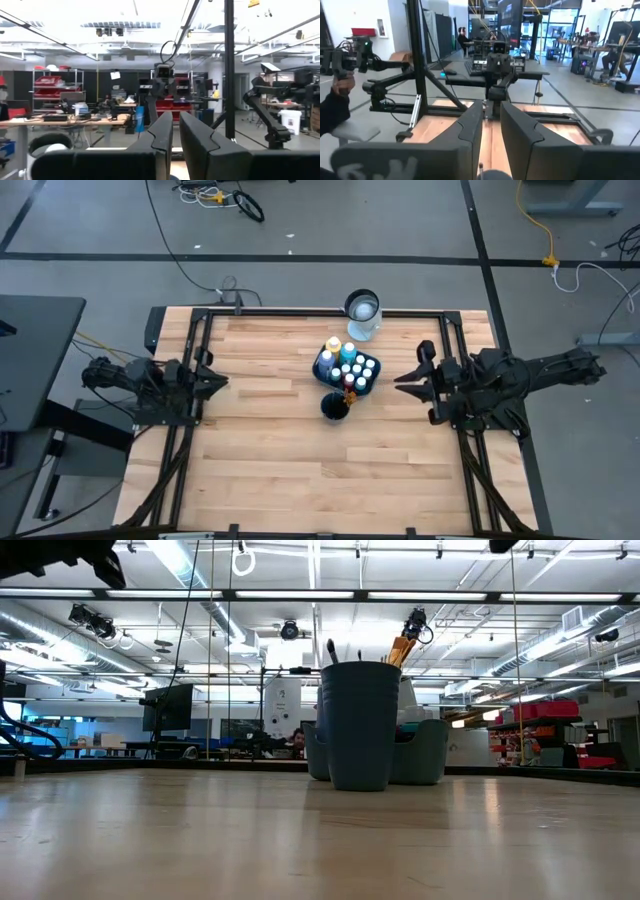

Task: Pick & Place Paint Supplies
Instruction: Return to Home Position

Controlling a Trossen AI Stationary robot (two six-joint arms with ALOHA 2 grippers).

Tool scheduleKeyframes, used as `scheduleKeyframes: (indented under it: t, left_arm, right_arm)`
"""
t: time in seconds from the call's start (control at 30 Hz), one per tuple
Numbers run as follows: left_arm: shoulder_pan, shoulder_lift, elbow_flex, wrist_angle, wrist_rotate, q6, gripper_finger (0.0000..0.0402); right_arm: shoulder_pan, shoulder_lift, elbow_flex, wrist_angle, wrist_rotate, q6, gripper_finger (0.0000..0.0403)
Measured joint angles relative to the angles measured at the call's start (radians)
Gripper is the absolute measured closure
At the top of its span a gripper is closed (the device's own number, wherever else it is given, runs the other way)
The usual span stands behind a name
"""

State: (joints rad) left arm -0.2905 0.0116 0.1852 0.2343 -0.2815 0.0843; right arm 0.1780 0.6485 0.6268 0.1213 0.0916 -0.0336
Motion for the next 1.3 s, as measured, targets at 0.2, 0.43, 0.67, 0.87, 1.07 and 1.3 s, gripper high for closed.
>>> scheduleKeyframes:
  t: [0.2, 0.43, 0.67, 0.87, 1.07, 1.3]
  left_arm:
    - [0.0, 0.0, 0.0, 0.086, 0.025, -0.001, 0.0362]
    - [0.0, 0.0, 0.1, 0.093, 0.145, 0.069, 0.0362]
    - [0.0, 0.001, 0.13, 0.041, 0.051, 0.183, 0.0362]
    - [0.0, 0.001, 0.12, 0.037, 0.031, 0.18, 0.0362]
    - [0.0, 0.001, 0.12, 0.02, 0.031, 0.166, 0.0362]
    - [0.0, 0.001, 0.12, 0.017, 0.012, 0.22, 0.0362]
  right_arm:
    - [0.0, -0.003, -0.128, 0.189, -0.057, 0.016, 0.0331]
    - [-0.001, -0.167, -0.156, 0.204, 0.005, -0.081, 0.0331]
    - [0.0, -0.321, -0.159, -0.026, 0.039, -0.037, 0.0331]
    - [-0.001, -0.382, -0.254, 0.071, 0.049, -0.065, 0.0331]
    - [-0.001, -0.444, -0.347, 0.1, 0.048, -0.023, 0.0331]
    - [0.0, -0.448, -0.406, 0.142, 0.052, -0.002, 0.0331]
